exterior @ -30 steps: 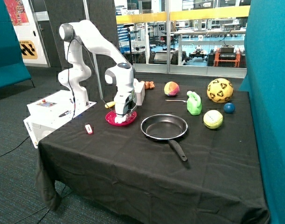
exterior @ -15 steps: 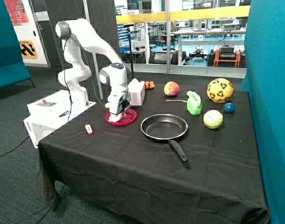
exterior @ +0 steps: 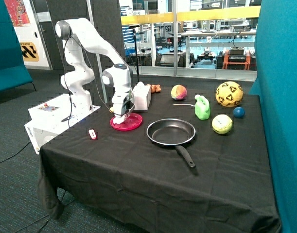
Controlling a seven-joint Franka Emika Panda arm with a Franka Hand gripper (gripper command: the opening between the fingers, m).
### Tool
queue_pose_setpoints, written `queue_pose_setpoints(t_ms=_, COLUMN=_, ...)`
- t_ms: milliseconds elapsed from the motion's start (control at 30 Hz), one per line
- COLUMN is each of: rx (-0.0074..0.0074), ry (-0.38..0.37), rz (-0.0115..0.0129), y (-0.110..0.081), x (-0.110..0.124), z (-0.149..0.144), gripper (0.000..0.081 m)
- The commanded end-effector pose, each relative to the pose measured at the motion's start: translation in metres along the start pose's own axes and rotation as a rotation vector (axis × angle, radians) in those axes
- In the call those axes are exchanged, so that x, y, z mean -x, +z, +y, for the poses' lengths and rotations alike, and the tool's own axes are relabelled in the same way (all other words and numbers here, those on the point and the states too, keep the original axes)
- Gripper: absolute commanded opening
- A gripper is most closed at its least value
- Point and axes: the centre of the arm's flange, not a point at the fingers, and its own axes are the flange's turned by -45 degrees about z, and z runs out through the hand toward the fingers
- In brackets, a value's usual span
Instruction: Dry the plate
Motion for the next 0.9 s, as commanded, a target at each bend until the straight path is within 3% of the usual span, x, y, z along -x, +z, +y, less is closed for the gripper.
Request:
queue_pose_setpoints(t_ms=0, rx=0.0101, ry=-0.022, rz=-0.0062, y=-0.012, x=-0.007, z=-0.018, gripper=0.0)
queue_pose_setpoints(t_ms=333, rx=0.01, ry=-0.055, rz=-0.0064, y=-0.033, x=-0.02, z=-0.024, gripper=0.0)
queue_pose_setpoints(t_ms=867, rx=0.01, ry=-0.058, rz=-0.0064, y=-0.066, x=-0.017, z=-0.028, gripper=0.0)
